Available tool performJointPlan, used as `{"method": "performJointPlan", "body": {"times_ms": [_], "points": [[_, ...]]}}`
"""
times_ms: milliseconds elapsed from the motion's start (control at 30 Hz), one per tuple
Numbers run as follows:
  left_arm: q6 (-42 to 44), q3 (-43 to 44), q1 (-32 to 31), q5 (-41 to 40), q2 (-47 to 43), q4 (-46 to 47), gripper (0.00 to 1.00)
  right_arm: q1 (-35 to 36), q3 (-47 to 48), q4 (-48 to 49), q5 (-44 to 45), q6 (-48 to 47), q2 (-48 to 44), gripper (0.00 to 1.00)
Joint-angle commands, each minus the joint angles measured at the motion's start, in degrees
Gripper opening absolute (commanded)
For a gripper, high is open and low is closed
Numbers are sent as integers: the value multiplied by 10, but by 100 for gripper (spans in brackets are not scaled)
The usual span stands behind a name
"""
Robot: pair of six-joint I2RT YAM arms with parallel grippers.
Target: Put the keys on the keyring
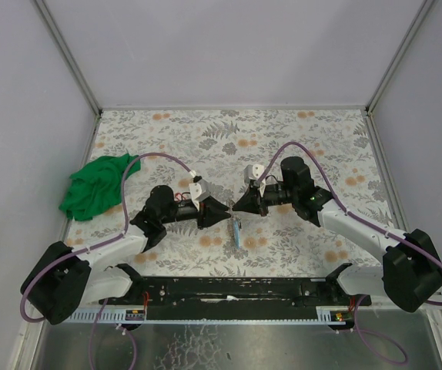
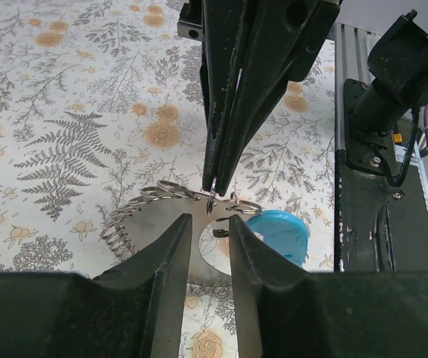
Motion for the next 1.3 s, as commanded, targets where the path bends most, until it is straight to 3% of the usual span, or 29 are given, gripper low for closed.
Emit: {"method": "performJointPlan", "body": {"times_ms": [0,567,900,1033,1133,1267], "points": [[4,7,6,23,7,57,24,3,6,38,-30,-2,-13,1],[39,18,7,44,8,53,18,3,17,0,-59,-36,-1,1],[81,34,7,47,-7,14,0,9,31,-42,-39,-62,6,2],[120,36,6,21,-36,-34,0,9,31,-56,-16,-69,-8,12],[155,35,-6,-15,-55,-72,0,9,22,-51,8,-76,-32,28],[201,40,-29,-63,-68,-117,0,9,1,-24,40,-80,-64,39]]}}
